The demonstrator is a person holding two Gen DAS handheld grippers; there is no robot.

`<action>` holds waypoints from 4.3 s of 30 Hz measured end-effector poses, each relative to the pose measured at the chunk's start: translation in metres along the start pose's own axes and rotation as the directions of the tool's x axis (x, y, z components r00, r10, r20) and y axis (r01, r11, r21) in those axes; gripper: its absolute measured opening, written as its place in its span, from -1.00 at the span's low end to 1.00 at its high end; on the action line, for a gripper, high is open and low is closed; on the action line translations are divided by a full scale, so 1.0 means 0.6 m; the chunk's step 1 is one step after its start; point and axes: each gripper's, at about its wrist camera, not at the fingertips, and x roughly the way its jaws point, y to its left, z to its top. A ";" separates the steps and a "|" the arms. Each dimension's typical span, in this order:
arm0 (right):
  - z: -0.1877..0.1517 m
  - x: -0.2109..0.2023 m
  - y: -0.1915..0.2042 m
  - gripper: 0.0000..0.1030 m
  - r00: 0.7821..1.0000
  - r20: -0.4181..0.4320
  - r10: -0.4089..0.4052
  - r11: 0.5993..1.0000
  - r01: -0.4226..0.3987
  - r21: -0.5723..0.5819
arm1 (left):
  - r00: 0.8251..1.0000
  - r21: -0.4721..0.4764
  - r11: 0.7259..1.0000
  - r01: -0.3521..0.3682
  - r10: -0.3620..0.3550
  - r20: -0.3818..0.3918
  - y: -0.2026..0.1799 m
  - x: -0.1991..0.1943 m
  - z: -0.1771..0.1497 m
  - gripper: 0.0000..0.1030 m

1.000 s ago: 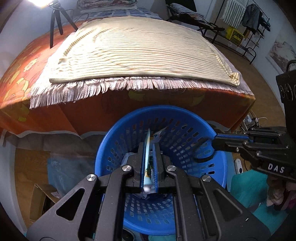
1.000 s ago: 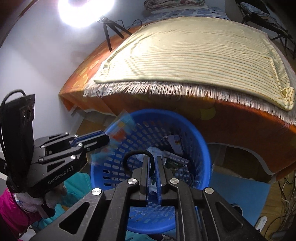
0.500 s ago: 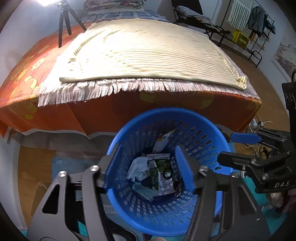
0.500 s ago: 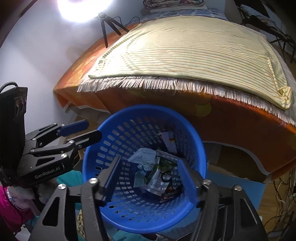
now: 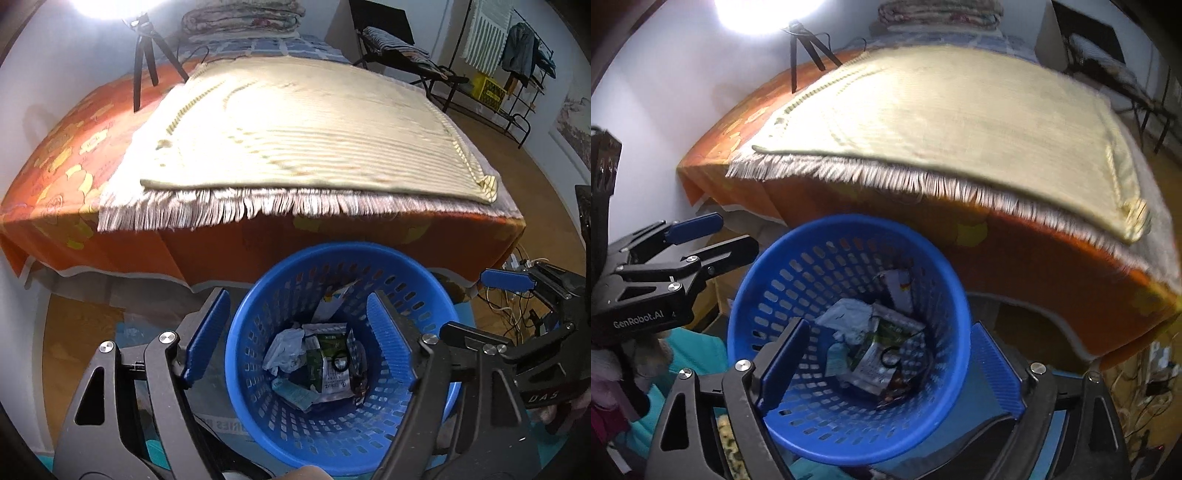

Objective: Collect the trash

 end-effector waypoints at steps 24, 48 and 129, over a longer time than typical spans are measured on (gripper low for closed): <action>0.047 -0.075 -0.026 0.76 0.986 0.163 -0.034 0.999 0.027 0.043 | 0.991 -0.014 1.000 0.027 -0.025 0.130 -0.028 -0.071 0.082 0.84; 0.186 -0.151 -0.090 0.99 0.932 0.351 -0.090 0.994 0.065 0.084 | 0.956 0.043 0.999 -0.017 0.004 0.292 -0.045 -0.110 0.242 0.94; 0.231 -0.059 -0.141 0.99 0.952 0.294 -0.089 0.980 0.031 0.197 | 0.969 0.016 0.997 -0.080 0.074 0.236 -0.021 -0.035 0.272 0.99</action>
